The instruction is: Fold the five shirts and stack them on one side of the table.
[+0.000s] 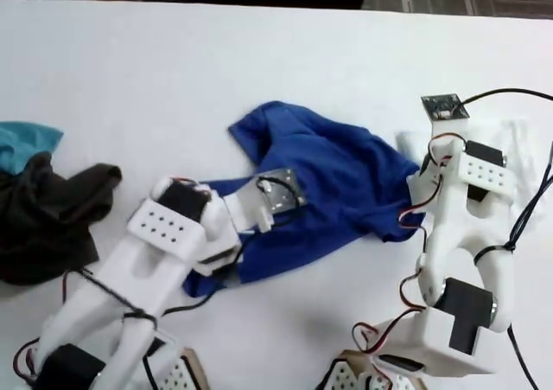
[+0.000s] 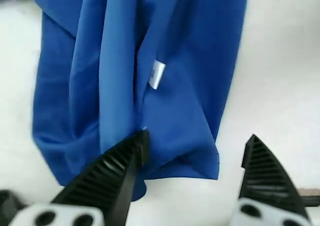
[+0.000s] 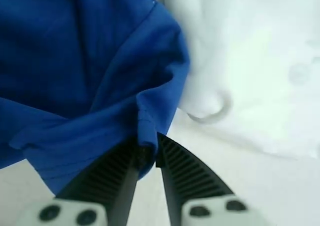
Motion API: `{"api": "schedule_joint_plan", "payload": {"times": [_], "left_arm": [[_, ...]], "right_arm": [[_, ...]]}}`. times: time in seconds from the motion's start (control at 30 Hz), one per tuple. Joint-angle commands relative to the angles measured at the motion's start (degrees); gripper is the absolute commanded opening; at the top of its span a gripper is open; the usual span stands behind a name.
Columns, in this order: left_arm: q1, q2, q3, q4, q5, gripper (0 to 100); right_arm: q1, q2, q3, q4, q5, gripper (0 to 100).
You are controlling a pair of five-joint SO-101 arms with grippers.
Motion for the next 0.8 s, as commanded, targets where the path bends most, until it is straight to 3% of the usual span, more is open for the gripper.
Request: {"api": "schedule_joint_plan", "payload": {"times": [0.0,0.3,0.57,0.77], "left_arm": [[-2.9,3.7,1.2,-3.3,-0.7,31],[-13.1,13.5,-16.3,-3.6,-0.6,31],[-9.5,22.6,-19.7,-0.8,-0.3,31],[-4.5,21.9,-19.7,5.3,-0.3,31]], "right_arm": [[-0.4,-4.0,-0.4,-0.4,-0.2,2.1],[-0.2,-4.0,-0.3,-0.5,-0.2,2.1],[-0.1,-4.0,-0.3,-0.4,-0.2,2.1],[-0.3,-4.0,-0.3,-0.4,-0.2,2.1]]}}
